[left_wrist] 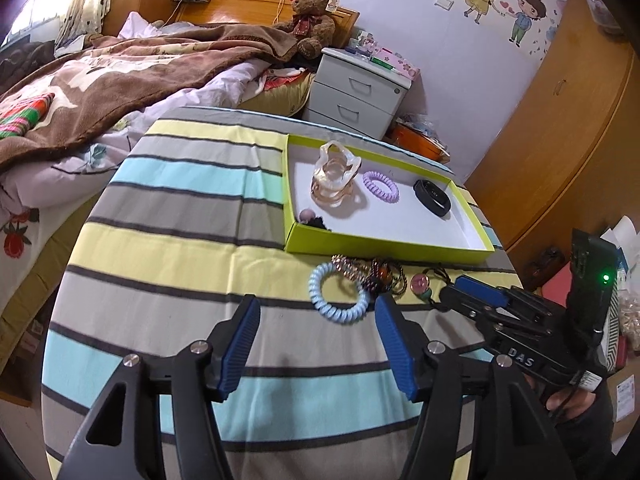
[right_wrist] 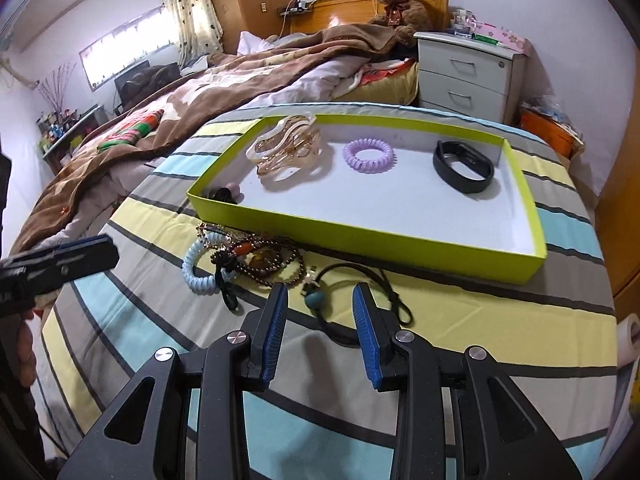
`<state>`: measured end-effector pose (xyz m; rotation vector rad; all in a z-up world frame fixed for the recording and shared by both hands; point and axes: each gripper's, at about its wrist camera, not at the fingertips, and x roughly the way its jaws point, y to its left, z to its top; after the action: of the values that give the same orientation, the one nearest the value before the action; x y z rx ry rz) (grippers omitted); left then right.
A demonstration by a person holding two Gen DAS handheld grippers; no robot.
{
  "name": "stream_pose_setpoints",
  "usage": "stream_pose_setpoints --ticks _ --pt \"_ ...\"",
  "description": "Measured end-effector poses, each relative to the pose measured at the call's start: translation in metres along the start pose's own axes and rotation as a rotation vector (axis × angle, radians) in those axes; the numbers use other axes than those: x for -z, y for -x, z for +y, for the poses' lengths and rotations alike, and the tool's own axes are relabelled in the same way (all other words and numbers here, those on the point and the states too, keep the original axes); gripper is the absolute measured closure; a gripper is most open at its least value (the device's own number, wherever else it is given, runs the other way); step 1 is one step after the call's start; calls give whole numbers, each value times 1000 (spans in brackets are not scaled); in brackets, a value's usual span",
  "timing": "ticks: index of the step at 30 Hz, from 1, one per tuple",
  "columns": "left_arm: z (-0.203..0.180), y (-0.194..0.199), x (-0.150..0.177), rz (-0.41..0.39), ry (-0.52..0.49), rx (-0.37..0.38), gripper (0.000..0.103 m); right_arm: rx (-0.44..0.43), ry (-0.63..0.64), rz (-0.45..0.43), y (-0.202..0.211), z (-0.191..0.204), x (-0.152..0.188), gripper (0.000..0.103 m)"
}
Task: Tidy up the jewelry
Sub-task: 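Lift both open tools from the box toward the loose jewelry, then grasp the dark beaded bracelet with the left tool while the right tool grasps the black teal-bead cord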
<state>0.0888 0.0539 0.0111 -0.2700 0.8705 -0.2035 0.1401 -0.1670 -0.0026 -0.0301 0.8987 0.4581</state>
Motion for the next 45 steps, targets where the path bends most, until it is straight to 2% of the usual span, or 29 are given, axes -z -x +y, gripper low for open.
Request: stream_pose_setpoints --ticks 8,14,15,16,18,21,34,45 --pt "12 3 8 1 14 6 40 18 -15 39 -19 5 -1 68" --pt "17 2 10 5 23 12 40 30 -10 35 -24 7 -2 68" --pt "17 2 10 8 24 12 40 32 -5 34 -24 7 -1 71" --pt "17 2 10 10 23 11 40 44 -1 32 -23 8 0 79" --pt "16 1 10 13 22 17 40 54 -3 30 -22 7 1 86" --pt "14 0 9 18 18 17 40 47 -11 24 -20 4 2 86" --pt "-16 -15 2 49 -43 -11 40 39 -61 -74 16 -18 11 86" --pt "-55 -50 -3 87 -119 -45 40 68 -101 -131 46 -39 22 86"
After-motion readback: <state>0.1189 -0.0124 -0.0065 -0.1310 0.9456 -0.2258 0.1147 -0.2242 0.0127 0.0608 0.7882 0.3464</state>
